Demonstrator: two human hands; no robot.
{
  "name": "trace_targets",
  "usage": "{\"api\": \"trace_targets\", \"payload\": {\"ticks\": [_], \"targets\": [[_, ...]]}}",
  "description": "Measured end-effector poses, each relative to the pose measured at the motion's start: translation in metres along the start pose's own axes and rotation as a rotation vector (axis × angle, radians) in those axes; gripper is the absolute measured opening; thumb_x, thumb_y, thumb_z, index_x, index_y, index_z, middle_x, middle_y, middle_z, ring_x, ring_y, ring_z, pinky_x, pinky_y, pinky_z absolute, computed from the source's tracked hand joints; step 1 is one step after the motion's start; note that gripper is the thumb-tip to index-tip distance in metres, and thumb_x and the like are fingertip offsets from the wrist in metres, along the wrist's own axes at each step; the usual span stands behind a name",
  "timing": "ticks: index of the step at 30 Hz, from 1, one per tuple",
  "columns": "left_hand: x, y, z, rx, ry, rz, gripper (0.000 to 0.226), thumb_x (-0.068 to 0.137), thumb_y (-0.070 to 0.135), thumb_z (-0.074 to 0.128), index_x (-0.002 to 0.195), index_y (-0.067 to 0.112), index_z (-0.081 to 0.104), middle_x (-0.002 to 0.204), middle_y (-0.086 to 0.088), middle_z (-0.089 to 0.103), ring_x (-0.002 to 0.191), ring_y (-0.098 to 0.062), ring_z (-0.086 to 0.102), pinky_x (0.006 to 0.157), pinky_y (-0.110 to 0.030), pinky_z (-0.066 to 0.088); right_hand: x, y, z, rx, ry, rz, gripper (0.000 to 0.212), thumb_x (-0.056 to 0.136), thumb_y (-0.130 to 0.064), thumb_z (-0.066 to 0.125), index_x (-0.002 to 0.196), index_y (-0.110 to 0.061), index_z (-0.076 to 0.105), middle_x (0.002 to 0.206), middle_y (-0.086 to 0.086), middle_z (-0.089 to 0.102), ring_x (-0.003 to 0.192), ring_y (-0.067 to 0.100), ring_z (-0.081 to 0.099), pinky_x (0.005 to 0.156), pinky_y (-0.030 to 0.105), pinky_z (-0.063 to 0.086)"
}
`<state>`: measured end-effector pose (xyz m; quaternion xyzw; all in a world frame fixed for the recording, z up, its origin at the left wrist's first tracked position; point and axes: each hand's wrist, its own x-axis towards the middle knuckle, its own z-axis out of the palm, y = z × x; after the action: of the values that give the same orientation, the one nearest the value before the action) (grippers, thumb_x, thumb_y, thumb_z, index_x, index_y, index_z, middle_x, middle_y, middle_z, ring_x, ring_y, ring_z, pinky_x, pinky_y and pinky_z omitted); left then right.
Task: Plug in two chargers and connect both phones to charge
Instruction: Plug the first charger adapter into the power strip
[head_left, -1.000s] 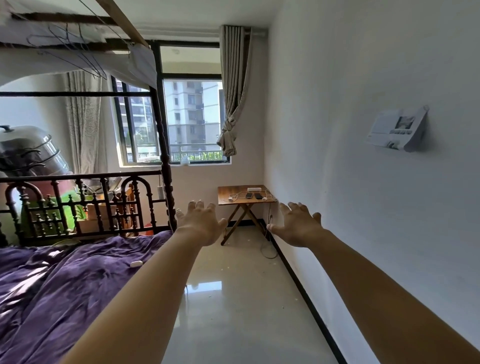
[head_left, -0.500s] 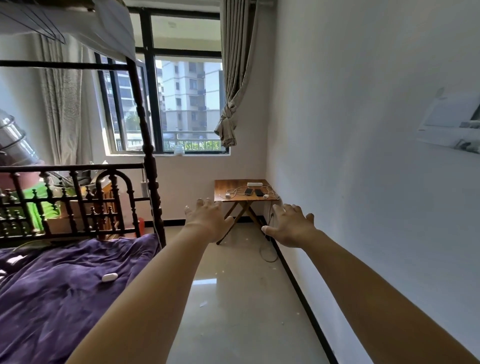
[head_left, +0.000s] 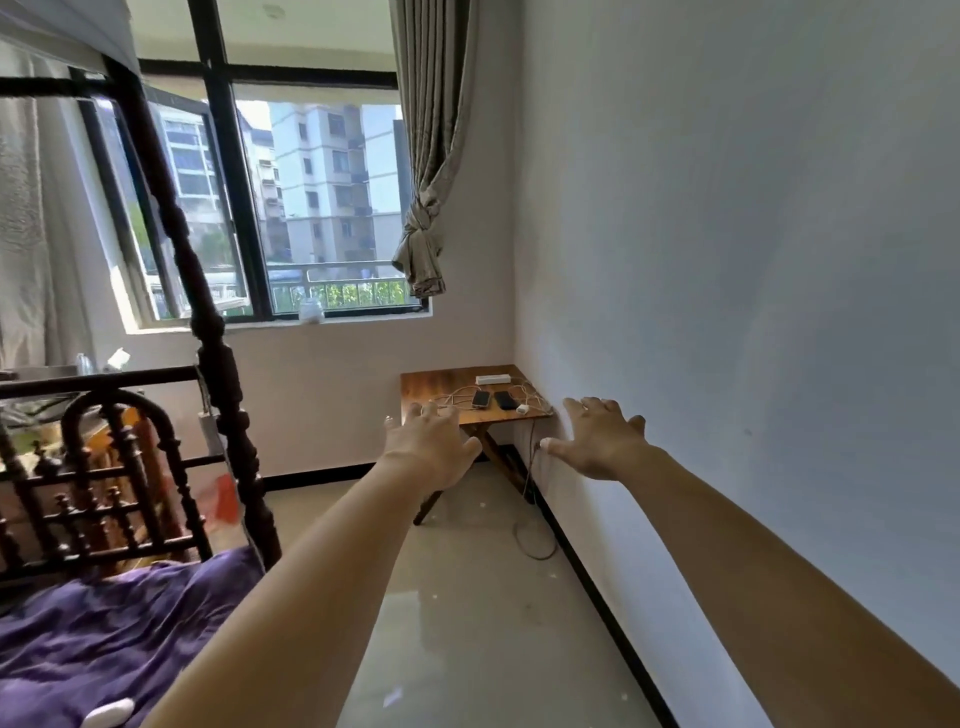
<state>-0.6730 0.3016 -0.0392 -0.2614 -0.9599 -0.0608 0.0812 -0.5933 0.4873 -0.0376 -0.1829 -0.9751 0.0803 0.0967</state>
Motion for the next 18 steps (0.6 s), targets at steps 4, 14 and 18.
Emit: {"api": "trace_targets", "payload": {"ticks": [4, 14, 18], "targets": [[0.085, -0.009, 0.026, -0.007, -0.004, 0.034, 0.063, 0.093, 0.049, 0.037, 0.147, 0.019, 0.027, 0.155, -0.009, 0.027, 0.141, -0.029, 0.02, 0.113, -0.057, 0.018, 0.079, 0.005, 0.021, -0.011, -0.013, 0.02, 0.07, 0.089, -0.052, 0.048, 0.145, -0.018, 0.024, 0.152, 0.007, 0.028, 0.14, 0.027, 0.02, 0.107, 0.051, 0.021], [0.312, -0.025, 0.08, -0.056, -0.036, -0.019, 0.06, 0.091, 0.046, 0.038, 0.145, 0.019, 0.032, 0.15, -0.009, 0.033, 0.138, -0.03, 0.024, 0.111, -0.053, 0.023, 0.305, 0.036, 0.054, -0.074, -0.034, 0.015, 0.068, 0.09, -0.05, 0.047, 0.145, -0.017, 0.023, 0.151, 0.009, 0.029, 0.138, 0.027, 0.022, 0.107, 0.049, 0.022], [0.405, -0.037, 0.098, -0.069, -0.037, -0.025, 0.06, 0.092, 0.046, 0.037, 0.145, 0.019, 0.031, 0.151, -0.009, 0.033, 0.139, -0.029, 0.024, 0.111, -0.052, 0.022, 0.398, 0.041, 0.071, -0.066, -0.054, 0.006, 0.069, 0.089, -0.049, 0.047, 0.145, -0.016, 0.023, 0.15, 0.008, 0.031, 0.137, 0.027, 0.024, 0.106, 0.05, 0.023]]}}
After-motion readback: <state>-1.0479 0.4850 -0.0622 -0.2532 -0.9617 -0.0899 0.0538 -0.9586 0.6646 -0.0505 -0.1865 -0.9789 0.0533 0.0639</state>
